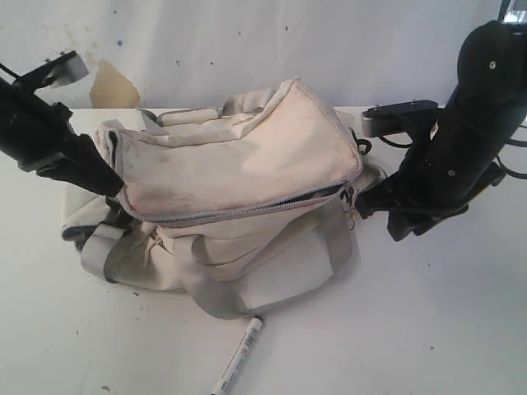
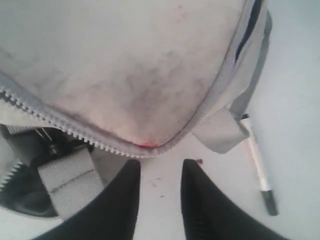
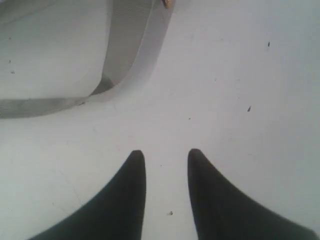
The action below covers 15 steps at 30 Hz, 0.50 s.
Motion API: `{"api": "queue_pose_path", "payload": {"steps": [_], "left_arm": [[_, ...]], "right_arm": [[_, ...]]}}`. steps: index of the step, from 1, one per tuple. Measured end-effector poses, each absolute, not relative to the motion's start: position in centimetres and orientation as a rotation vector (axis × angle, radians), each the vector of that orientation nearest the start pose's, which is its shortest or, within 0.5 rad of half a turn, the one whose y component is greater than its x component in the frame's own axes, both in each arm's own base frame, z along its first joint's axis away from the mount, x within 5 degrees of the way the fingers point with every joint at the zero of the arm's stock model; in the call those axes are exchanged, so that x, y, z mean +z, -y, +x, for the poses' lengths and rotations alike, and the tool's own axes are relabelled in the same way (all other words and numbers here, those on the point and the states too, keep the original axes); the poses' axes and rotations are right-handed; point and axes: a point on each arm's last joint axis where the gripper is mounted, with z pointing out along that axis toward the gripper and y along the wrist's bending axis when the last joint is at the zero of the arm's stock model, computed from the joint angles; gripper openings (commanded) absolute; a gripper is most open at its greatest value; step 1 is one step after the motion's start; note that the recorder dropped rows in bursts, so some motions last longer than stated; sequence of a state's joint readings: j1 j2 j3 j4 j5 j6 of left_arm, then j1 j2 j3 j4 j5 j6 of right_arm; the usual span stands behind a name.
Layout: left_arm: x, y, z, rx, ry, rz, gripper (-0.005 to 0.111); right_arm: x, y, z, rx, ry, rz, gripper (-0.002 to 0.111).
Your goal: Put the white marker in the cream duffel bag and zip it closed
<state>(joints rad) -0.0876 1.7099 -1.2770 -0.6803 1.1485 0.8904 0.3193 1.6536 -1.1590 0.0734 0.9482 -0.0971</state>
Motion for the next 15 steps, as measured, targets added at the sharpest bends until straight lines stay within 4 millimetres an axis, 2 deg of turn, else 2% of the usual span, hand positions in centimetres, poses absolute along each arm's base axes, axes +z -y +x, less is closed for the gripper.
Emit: {"api": "queue_pose_path", "payload": {"steps": [3, 6, 11, 13, 15], "left_arm": [[25.8, 9.0, 32.2, -0.550, -2.511, 1.109, 0.029], [24.7, 9.7, 31.5, -0.367, -2.485, 1.250, 0.038], [23.2, 11.3, 30.5, -0.182, -2.372, 1.490, 0.061], [23.2, 11.7, 30.3, -0.129, -2.306, 1.562, 0.066], [23.1, 12.1, 30.0, -0.067, -2.226, 1.647, 0.066]], "right_arm": [[23.2, -10.6, 30.2, 0.129, -2.873, -0.552, 0.027], [23.2, -10.6, 30.3, 0.130, -2.861, -0.549, 0.027], [23.3, -10.6, 30.4, 0.130, -2.856, -0.550, 0.027], [23.3, -10.6, 30.4, 0.131, -2.855, -0.550, 0.027], [23.3, -10.6, 30.4, 0.130, -2.845, -0.562, 0.027]]}}
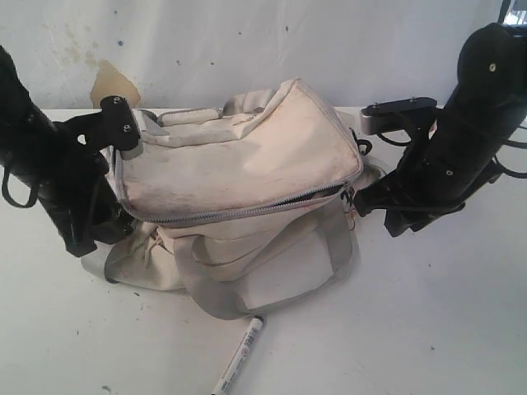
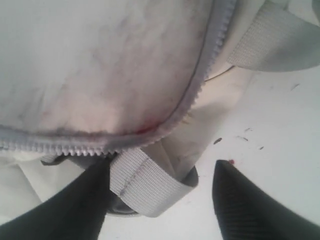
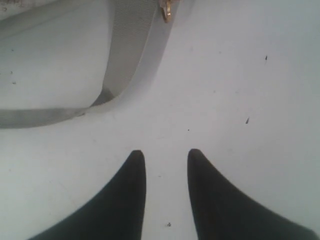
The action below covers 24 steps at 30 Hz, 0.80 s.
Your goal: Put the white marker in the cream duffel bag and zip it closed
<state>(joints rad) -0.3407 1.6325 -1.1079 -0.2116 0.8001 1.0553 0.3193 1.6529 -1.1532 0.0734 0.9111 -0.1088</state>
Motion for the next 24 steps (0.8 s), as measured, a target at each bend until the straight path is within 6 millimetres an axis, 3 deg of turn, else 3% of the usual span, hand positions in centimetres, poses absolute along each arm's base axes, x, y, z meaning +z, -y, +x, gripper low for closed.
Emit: {"api": "queue_pose_path", "payload": {"steps": [7, 18, 19, 21, 24], "left_arm": [[22.7, 12.2, 29.5, 0.038, -2.051, 1.818, 0.065], [23.0, 12.8, 30.2, 0.061, -1.895, 1.822, 0.062], [23.0, 12.8, 30.3, 0.066, -1.887, 1.822, 0.059], [22.8, 12.9, 30.5, 0.066, -1.883, 1.817, 0.032], [22.2, 13.2, 30.6, 0.028, -1.906, 1.800, 0.003]], "right_arm": [[23.3, -10.7, 30.6, 0.129, -2.820, -0.577, 0.027], [23.4, -10.8, 30.9, 0.131, -2.787, -0.569, 0.027], [23.4, -10.8, 30.9, 0.131, -2.787, -0.569, 0.027], [23.4, -10.8, 30.9, 0.131, -2.787, -0.569, 0.027], [23.4, -10.8, 30.9, 0.131, -2.787, -0.569, 0.027]]}}
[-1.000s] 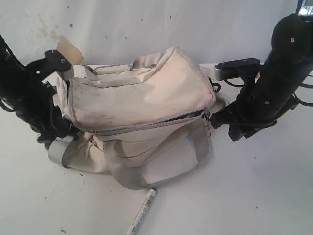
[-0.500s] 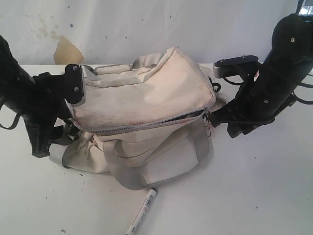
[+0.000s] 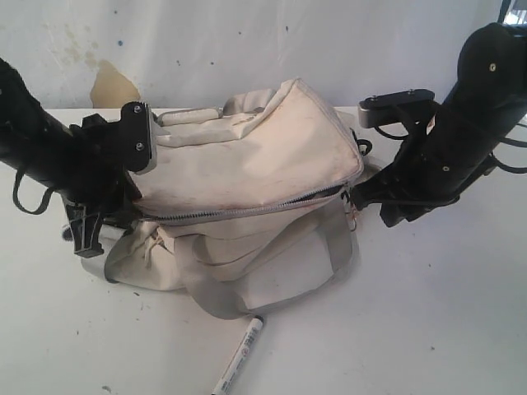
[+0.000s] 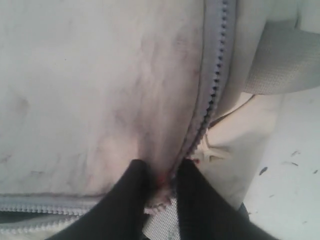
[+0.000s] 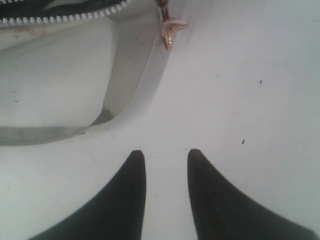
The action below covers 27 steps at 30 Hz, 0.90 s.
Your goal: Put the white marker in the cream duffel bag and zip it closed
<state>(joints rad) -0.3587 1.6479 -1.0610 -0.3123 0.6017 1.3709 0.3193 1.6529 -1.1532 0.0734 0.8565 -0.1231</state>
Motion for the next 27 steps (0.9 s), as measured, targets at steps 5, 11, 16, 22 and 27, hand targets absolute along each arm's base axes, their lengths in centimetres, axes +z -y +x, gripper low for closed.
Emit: {"api": "queue_pose_path", "payload": {"steps": [5, 11, 16, 22, 27], "left_arm": [[22.1, 13.3, 31.0, 0.045, -1.894, 1.775, 0.000], [23.1, 13.7, 32.2, 0.029, -1.943, 1.494, 0.000], [26.5, 14.7, 33.7, -0.101, -1.980, 1.198, 0.000], [29.2, 15.1, 34.7, -0.156, -1.964, 1.062, 0.000], [30.3, 14.4, 35.5, -0.225, -2.003, 0.882, 0.000]], "right_arm": [[23.4, -10.8, 30.9, 0.131, -2.787, -0.569, 0.027], [23.5, -10.8, 31.0, 0.138, -2.772, -0.561, 0.027], [23.5, -10.9, 31.1, 0.158, -2.766, -0.547, 0.027], [23.5, -11.2, 30.9, 0.208, -2.782, -0.517, 0.027], [23.4, -12.0, 30.4, 0.230, -2.806, -0.550, 0.027]]}}
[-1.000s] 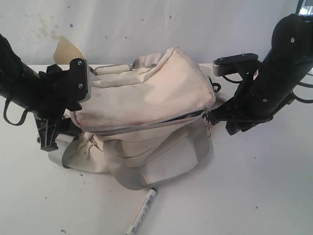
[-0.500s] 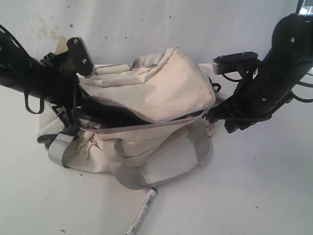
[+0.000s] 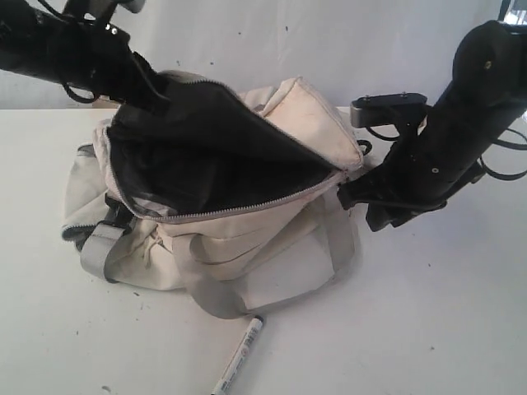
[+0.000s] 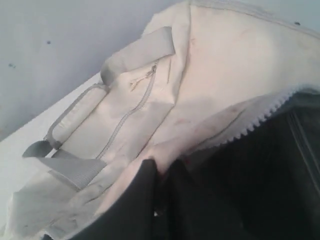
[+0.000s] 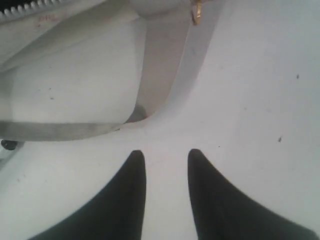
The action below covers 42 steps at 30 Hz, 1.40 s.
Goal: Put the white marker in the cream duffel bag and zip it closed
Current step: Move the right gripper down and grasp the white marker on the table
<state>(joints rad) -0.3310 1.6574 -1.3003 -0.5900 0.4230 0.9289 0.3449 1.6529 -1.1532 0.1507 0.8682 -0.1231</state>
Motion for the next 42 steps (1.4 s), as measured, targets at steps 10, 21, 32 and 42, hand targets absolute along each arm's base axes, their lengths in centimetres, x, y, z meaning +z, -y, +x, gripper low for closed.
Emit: {"api": "queue_pose_path", "payload": {"steps": [10, 21, 32, 42], "left_arm": [[30.7, 9.4, 37.6, -0.515, -2.129, 0.263, 0.000], [30.8, 9.4, 37.6, -0.523, -2.127, 0.251, 0.000], [30.8, 9.4, 37.6, -0.523, -2.127, 0.251, 0.000], [30.8, 9.4, 37.6, -0.523, -2.127, 0.250, 0.000]], "right_arm": [[23.4, -20.0, 25.5, 0.294, -2.748, -0.954, 0.055], [21.1, -24.9, 22.5, 0.326, -2.432, -1.623, 0.057], [17.2, -28.4, 19.8, 0.380, -1.868, -2.317, 0.057], [14.8, -29.3, 20.5, 0.317, -1.729, -2.385, 0.057]]}}
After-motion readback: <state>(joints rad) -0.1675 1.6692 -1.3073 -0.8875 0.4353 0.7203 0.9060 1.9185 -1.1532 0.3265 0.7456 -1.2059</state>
